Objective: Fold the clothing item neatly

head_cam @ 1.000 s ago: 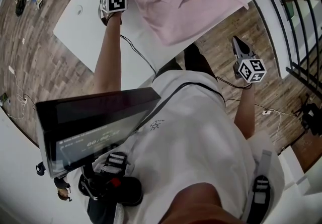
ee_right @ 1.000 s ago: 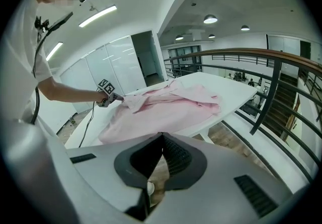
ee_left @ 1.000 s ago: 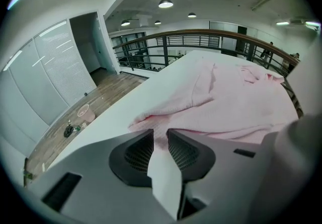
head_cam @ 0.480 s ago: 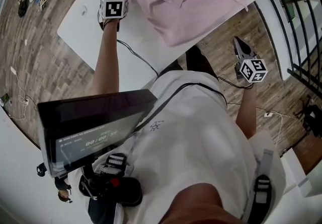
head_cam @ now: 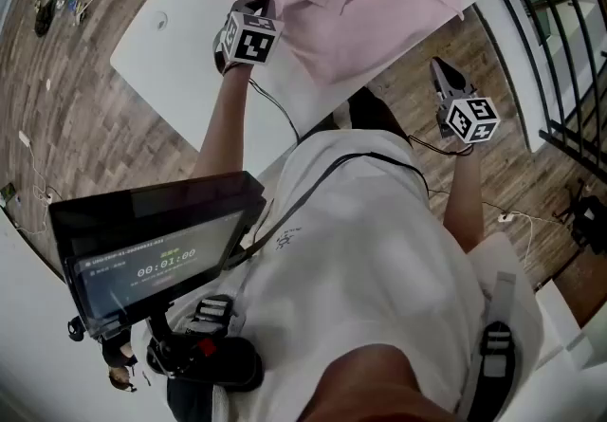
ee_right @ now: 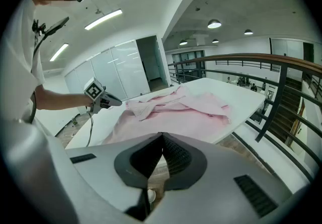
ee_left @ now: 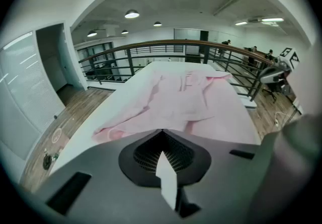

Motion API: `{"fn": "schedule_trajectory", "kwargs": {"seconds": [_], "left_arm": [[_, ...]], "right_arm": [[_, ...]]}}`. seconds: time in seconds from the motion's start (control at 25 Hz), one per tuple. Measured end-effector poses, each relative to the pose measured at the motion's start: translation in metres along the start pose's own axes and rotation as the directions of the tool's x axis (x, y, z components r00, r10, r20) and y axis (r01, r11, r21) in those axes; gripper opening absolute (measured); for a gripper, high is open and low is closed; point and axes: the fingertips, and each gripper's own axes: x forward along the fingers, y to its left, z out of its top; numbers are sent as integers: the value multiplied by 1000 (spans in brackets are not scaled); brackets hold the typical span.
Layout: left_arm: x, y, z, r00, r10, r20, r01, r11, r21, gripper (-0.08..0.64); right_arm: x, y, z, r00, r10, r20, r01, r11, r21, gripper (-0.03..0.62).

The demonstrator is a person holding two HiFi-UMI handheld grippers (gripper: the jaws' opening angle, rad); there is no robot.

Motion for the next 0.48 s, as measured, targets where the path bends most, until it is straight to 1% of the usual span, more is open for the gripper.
{"fn": "schedule_trajectory", "kwargs": {"seconds": [0.12, 0.24, 0.36, 0.48], "left_arm": [[2, -47, 15, 997, -81, 13, 80, 996, 46, 3], [7, -92, 24, 987, -160, 9, 158, 982, 101, 3], [11, -137, 26, 974, -226, -23, 226, 960, 166, 3], [14, -183, 32, 961, -272, -44, 275, 942, 190, 3]], "right_arm": [[2, -5, 8, 1000, -11, 18, 11, 1000, -4, 5], [9, -15, 20, 999, -30, 19, 30, 999, -34, 5], [21, -36, 29, 998, -53, -24, 49, 991, -122, 5], [33, -77, 43, 996, -69, -54, 55, 972, -227, 5]]}}
